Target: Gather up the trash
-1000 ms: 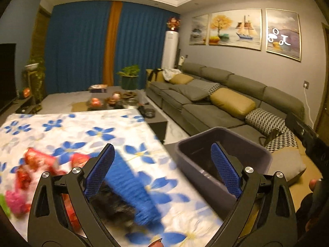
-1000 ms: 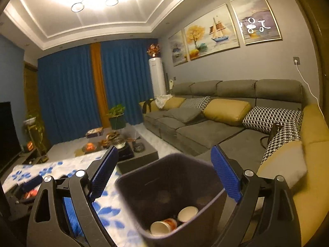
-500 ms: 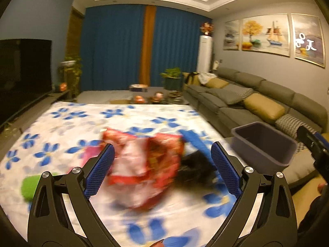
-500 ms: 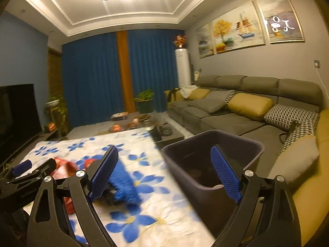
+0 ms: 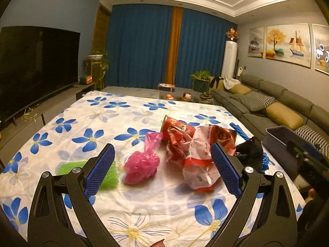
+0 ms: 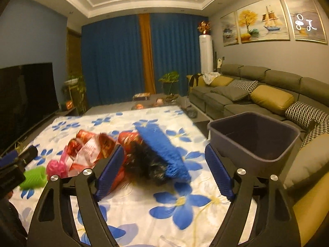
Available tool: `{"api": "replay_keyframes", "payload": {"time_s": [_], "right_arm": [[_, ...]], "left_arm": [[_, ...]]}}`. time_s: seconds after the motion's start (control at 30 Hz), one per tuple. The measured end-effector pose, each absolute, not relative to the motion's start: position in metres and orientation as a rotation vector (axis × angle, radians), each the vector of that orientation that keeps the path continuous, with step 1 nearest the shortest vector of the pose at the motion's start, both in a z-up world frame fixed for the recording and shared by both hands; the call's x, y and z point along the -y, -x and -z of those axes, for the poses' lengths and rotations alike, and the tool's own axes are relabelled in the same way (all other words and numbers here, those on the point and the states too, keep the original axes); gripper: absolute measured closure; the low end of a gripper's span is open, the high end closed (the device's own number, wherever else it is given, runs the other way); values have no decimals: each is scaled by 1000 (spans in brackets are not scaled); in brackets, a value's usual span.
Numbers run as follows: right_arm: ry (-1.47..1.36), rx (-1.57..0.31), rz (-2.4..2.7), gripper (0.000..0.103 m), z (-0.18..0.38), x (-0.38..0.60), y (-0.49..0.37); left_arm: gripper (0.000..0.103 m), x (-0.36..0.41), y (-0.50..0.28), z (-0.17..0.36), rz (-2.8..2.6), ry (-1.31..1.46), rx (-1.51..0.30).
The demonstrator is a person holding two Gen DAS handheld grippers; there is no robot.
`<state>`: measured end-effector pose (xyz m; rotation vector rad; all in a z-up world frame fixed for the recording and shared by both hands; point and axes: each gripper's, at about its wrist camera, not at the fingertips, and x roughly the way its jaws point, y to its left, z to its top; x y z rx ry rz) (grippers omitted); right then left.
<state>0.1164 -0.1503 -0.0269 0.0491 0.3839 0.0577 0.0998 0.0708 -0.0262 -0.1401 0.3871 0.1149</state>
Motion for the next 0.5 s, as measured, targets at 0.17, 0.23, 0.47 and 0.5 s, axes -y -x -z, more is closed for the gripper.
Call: {"api": "replay_keyframes", "payload": {"time_s": [0.17,0.23,0.47,0.5], "right_arm": [[-23,-419,-66,32,40,139,-130],[-13,-435,-69,36,45,135,-138],[-19,-498,-86,46,59,135,-167],[-18,-506,-89,48,60,135,-171]], "left_arm": [[10,-73,-99,31,-101,138,-383],[10,-73,-100,32,-94,136,-384],[10,-66,-110,37,-75,114,-398],[10,-65,-112,38,-71,114,-400]]}}
